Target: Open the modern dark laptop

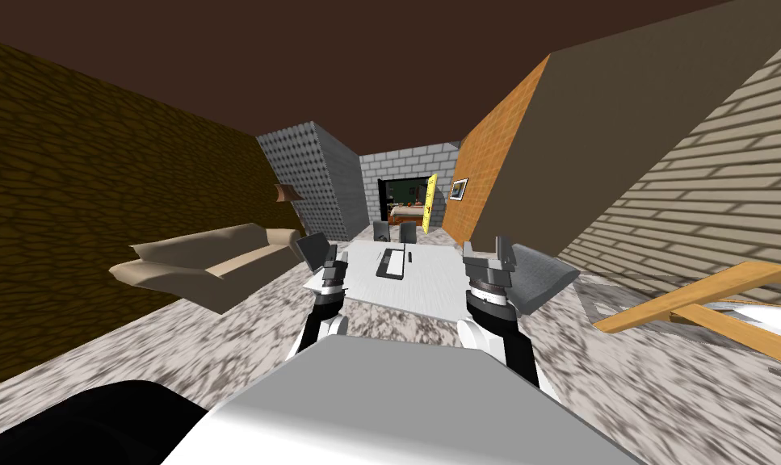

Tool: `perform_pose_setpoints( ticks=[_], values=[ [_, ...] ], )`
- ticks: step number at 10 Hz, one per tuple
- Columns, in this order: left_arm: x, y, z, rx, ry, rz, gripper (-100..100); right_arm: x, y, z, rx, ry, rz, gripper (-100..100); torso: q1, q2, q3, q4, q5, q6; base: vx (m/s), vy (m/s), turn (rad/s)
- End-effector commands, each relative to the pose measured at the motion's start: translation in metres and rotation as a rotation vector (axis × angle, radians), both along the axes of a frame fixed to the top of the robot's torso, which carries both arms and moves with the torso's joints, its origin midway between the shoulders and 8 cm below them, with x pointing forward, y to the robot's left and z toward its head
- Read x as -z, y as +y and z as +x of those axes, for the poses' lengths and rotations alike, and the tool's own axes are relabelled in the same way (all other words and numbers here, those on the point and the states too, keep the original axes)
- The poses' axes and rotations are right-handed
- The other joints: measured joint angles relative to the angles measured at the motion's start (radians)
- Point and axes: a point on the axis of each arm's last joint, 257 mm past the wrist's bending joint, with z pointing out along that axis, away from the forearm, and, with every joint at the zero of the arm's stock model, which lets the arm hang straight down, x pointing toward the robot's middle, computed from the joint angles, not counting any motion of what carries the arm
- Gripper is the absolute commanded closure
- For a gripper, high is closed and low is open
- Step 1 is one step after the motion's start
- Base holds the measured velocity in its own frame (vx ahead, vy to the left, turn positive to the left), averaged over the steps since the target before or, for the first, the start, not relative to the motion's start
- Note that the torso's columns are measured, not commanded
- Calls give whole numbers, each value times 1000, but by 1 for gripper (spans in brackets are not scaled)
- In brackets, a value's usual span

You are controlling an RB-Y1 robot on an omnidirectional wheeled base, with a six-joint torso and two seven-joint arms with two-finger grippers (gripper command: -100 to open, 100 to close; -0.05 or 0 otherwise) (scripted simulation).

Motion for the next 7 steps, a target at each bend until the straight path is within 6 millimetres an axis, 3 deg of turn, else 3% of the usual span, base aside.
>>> perform_pose_setpoints(
  ticks=[1, 7],
  values=[
    [0, 0, 0, 0, 0, 0, 0, 0, 0, 0, 0, 0, 0, 0, 0, 40, -82, 41, 0, 0, 0, 0, 0],
    [0, 0, 0, 0, 0, 0, 0, 0, 0, 0, 0, 0, 0, 0, 0, 470, -939, 470, 0, 0, 0, 0, 0]
  ],
)
